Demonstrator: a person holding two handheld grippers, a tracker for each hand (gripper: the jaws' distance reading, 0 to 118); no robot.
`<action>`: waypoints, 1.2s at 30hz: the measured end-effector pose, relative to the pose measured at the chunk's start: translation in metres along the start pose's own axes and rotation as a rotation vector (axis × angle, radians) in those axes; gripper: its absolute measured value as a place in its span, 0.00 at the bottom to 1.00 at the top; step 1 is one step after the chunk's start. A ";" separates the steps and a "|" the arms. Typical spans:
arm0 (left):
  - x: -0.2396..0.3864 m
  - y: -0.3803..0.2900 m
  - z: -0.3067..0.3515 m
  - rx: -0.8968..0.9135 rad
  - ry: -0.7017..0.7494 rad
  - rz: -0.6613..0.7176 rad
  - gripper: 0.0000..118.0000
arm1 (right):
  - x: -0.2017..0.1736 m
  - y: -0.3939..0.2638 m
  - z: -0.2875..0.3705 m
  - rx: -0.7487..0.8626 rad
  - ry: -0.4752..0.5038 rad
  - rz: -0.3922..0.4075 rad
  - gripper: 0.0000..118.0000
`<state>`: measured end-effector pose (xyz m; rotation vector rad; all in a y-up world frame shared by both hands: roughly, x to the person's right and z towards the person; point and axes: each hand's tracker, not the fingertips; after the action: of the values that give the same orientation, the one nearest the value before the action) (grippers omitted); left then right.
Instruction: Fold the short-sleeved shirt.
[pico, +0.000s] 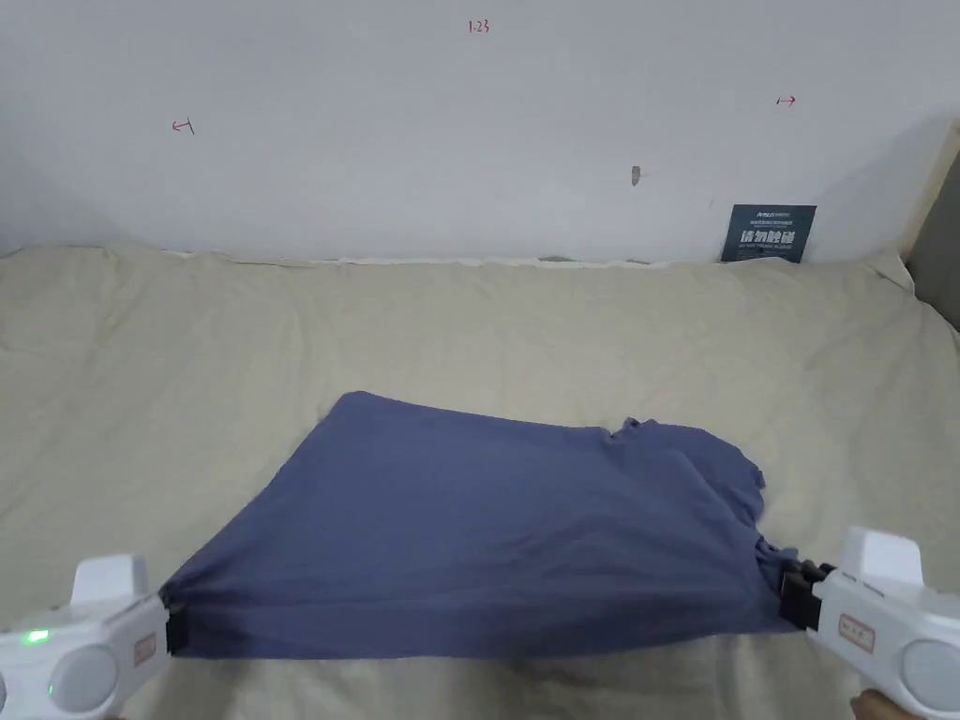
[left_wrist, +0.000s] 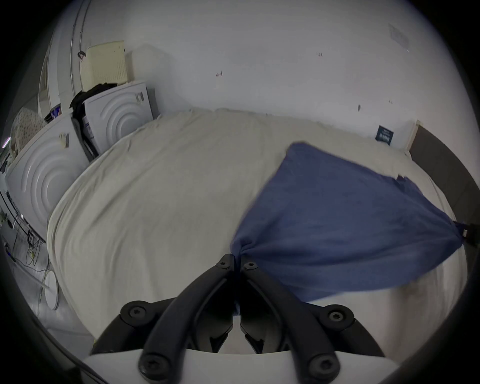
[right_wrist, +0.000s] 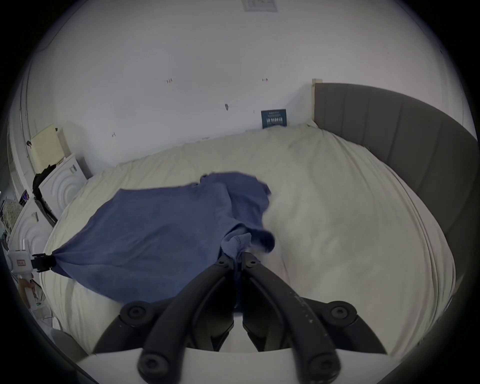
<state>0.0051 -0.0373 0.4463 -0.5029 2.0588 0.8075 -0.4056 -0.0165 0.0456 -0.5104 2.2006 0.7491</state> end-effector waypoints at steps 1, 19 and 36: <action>0.003 -0.014 0.007 -0.012 -0.001 -0.003 0.02 | 0.001 -0.012 0.008 -0.009 -0.004 0.000 0.05; 0.029 -0.106 0.063 -0.266 0.037 0.028 0.12 | 0.016 -0.144 0.037 -0.316 -0.095 -0.010 0.16; 0.111 0.036 0.153 0.460 -0.135 -0.024 0.95 | -0.047 -0.009 0.170 0.414 -0.141 0.141 0.86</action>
<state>0.0074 0.0892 0.3020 -0.2085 2.0220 0.3226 -0.2816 0.0929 -0.0162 -0.0919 2.1932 0.3675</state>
